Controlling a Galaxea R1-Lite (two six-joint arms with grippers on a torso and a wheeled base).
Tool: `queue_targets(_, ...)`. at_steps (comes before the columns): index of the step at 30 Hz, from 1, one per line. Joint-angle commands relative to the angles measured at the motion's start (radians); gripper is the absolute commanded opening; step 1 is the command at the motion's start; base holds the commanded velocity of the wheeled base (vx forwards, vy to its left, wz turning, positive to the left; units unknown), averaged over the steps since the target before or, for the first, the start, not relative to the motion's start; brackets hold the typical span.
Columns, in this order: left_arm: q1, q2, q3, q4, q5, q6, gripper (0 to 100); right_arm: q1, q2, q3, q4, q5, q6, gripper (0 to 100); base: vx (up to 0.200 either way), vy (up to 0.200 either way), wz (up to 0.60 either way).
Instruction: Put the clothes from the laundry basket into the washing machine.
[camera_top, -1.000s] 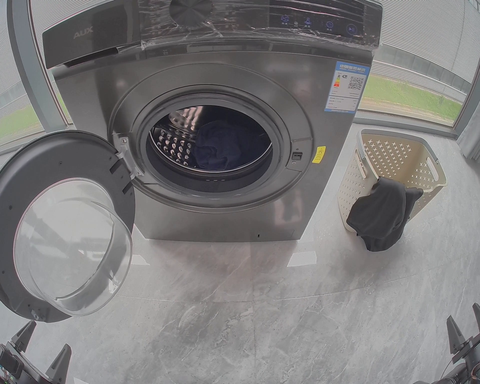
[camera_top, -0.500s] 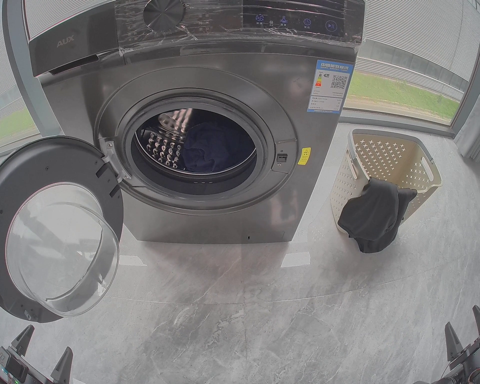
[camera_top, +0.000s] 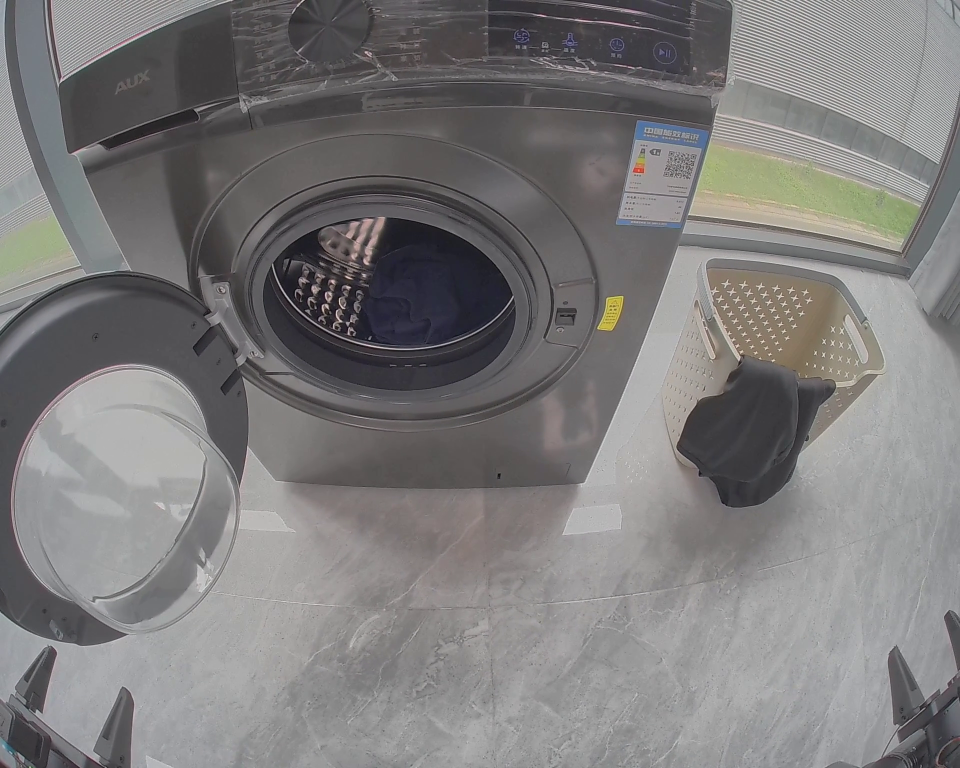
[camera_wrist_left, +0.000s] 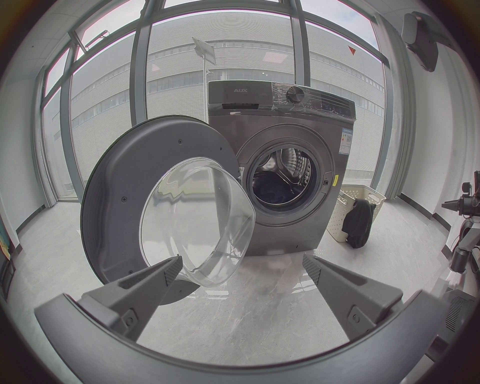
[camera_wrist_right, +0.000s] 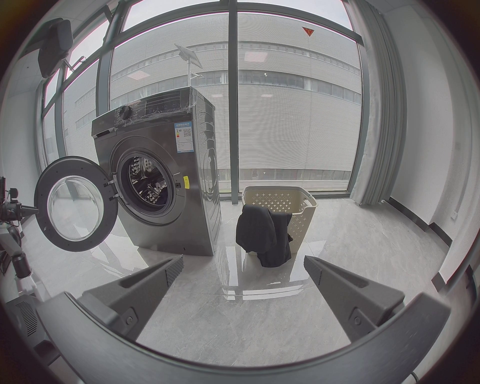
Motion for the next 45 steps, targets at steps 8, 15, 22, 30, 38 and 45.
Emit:
queue_targets(8,0.0,-0.01,0.015,0.001,0.0,-0.001,100,0.0,-0.009,0.018,-0.001,0.0,0.0,100,0.0,-0.2,0.0)
queue_targets(15,-0.001,-0.01,0.015,0.001,0.0,-0.001,100,0.0,-0.007,0.018,-0.001,0.005,-0.002,100,0.0,-0.2,0.0)
queue_targets(22,-0.001,-0.009,0.015,0.001,0.0,-0.001,100,-0.001,-0.007,0.018,-0.001,0.005,-0.002,100,0.0,-0.2,0.0)
queue_targets(30,0.0,-0.009,0.015,0.001,0.0,-0.006,100,-0.001,-0.007,0.018,-0.001,0.005,-0.002,100,0.0,-0.1,0.0)
queue_targets(38,-0.001,-0.007,0.013,0.003,0.003,-0.004,100,-0.001,-0.006,0.018,-0.001,0.005,-0.002,100,0.0,-0.15,0.0)
queue_targets(45,0.0,-0.007,0.013,0.003,0.003,-0.007,100,0.0,-0.006,0.018,-0.001,0.005,-0.002,100,0.0,-0.2,0.0)
